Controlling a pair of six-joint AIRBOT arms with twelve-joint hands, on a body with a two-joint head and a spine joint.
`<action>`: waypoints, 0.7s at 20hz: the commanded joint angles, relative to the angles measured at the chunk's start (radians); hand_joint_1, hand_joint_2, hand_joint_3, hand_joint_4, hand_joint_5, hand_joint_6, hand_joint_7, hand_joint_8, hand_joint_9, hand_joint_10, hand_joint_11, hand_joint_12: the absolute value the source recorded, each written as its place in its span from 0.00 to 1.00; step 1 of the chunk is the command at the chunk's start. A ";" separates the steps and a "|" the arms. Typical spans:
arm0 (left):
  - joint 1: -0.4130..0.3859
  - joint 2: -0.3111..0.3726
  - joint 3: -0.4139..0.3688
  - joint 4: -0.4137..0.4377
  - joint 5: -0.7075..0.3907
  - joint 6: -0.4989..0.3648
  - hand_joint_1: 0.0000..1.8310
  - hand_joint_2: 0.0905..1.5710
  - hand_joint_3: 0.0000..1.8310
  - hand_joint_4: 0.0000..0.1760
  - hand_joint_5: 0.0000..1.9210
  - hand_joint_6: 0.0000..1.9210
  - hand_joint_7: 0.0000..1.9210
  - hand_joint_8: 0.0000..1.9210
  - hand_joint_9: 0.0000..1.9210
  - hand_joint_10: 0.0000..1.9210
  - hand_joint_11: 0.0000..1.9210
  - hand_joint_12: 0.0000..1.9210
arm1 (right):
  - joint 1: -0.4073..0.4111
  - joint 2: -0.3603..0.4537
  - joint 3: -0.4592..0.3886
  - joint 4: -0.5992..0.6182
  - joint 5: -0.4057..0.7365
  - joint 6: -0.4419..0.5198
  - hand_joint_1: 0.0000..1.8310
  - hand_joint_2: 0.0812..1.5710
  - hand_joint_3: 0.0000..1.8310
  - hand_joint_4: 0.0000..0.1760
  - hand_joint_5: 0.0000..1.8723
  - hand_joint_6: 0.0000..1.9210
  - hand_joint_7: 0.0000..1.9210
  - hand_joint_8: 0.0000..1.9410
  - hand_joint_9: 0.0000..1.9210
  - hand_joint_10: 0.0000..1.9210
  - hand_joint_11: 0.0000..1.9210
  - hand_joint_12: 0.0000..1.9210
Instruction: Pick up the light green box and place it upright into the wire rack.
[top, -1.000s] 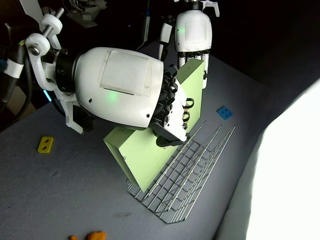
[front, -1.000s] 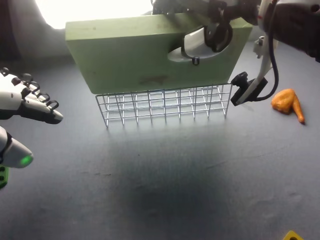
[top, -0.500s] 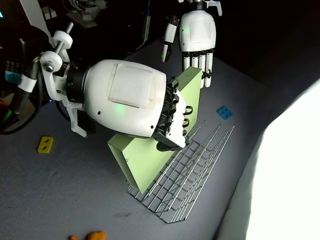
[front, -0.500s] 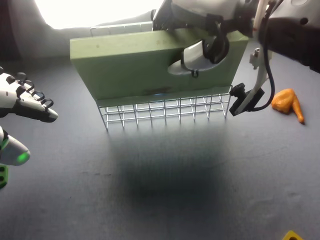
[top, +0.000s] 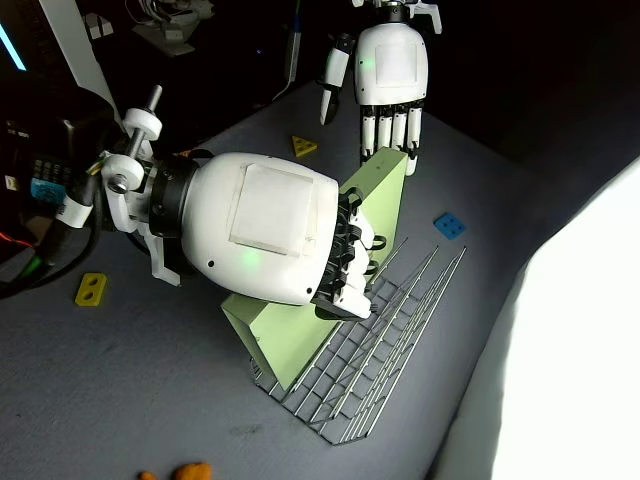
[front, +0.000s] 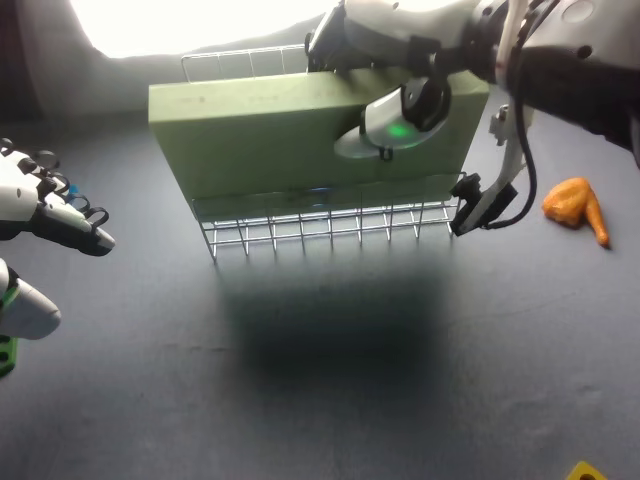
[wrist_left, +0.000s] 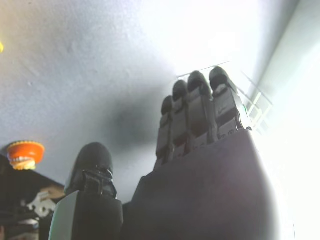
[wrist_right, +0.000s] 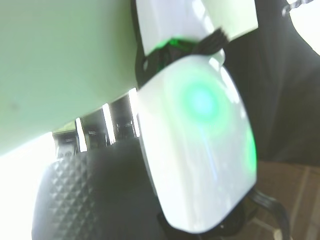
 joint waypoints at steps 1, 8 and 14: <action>-0.009 -0.003 0.002 0.009 0.062 0.004 0.09 0.81 0.00 0.00 0.08 0.00 0.12 0.00 0.10 0.00 0.00 0.11 | 0.008 -0.001 0.006 -0.026 0.045 0.015 0.75 0.70 0.00 0.00 0.51 0.43 0.51 0.53 0.46 0.70 0.35 0.77; -0.004 -0.006 -0.002 0.009 0.062 0.004 0.09 0.81 0.00 0.00 0.06 0.00 0.11 0.00 0.09 0.00 0.00 0.07 | -0.017 -0.029 0.054 -0.028 0.045 0.042 0.75 0.69 0.00 0.00 0.50 0.45 0.52 0.51 0.47 0.70 0.34 0.79; -0.003 -0.007 -0.003 0.009 0.062 0.004 0.10 0.81 0.00 0.00 0.06 0.00 0.10 0.00 0.08 0.00 0.00 0.07 | -0.037 -0.048 0.076 -0.138 0.048 0.159 0.75 0.69 0.00 0.00 0.49 0.46 0.53 0.49 0.47 0.68 0.36 0.77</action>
